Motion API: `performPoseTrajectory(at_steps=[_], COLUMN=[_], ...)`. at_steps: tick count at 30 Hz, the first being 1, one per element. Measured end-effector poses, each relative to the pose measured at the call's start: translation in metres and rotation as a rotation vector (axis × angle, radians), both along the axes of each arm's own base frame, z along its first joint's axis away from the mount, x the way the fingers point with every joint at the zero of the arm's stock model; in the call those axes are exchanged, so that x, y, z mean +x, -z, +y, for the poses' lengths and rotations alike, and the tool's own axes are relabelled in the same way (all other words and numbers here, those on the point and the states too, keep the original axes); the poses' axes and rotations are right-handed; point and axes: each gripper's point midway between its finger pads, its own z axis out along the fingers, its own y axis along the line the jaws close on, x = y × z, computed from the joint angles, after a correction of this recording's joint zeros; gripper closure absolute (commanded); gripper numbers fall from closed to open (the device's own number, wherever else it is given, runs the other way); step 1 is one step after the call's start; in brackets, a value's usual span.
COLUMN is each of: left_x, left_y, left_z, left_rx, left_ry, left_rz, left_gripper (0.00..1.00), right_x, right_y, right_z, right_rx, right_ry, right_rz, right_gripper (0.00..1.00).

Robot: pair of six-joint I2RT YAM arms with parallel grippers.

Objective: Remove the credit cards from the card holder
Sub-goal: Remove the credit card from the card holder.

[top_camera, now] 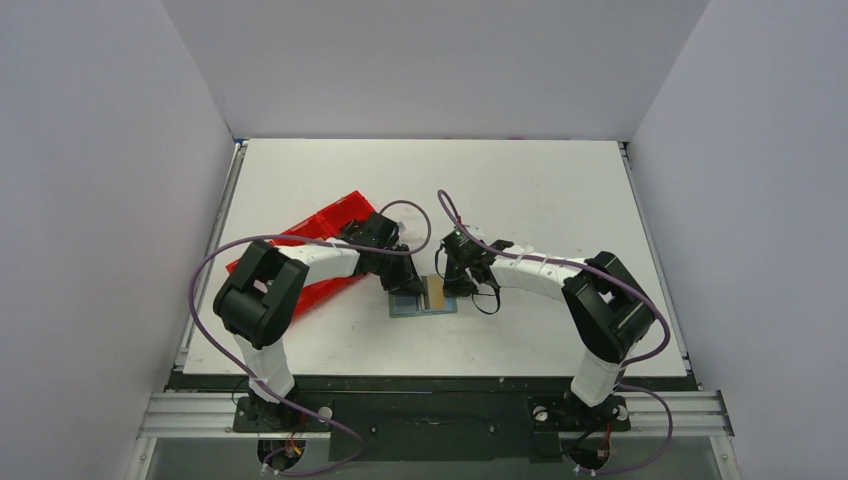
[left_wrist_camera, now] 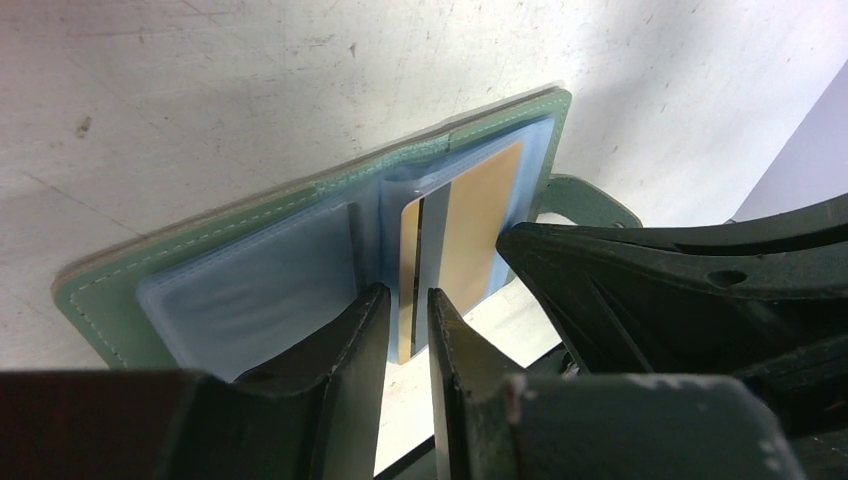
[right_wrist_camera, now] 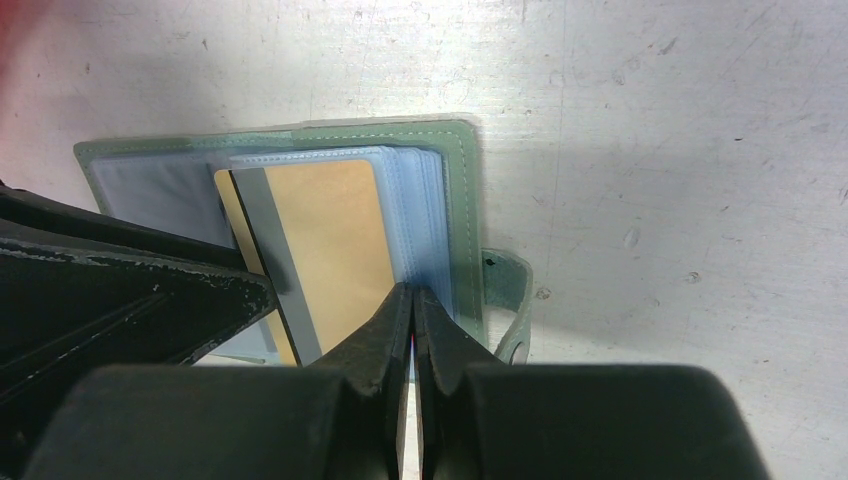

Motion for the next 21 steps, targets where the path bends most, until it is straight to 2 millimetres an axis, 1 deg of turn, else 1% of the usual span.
performPoseTrajectory(at_steps=[8,12,21], left_x=[-0.0017,-0.0015,-0.0006], left_y=[0.0021,0.0022,0.0008], left_z=[-0.0025,-0.0017,0.0006], left_rx=[-0.033,-0.049,-0.083], left_ry=[-0.009,-0.018,-0.030], left_rz=[0.002,0.012,0.022], left_gripper=[0.92,1.00,1.00], right_x=[0.0002,0.0003,0.0007], right_y=[0.0005,0.0006,0.0011], right_z=[0.0003,0.0006,0.0004], right_rx=[-0.001,-0.001,-0.003], right_ry=[-0.001,-0.001,0.000], right_rz=[0.001,0.002,0.003], right_gripper=[1.00,1.00,1.00])
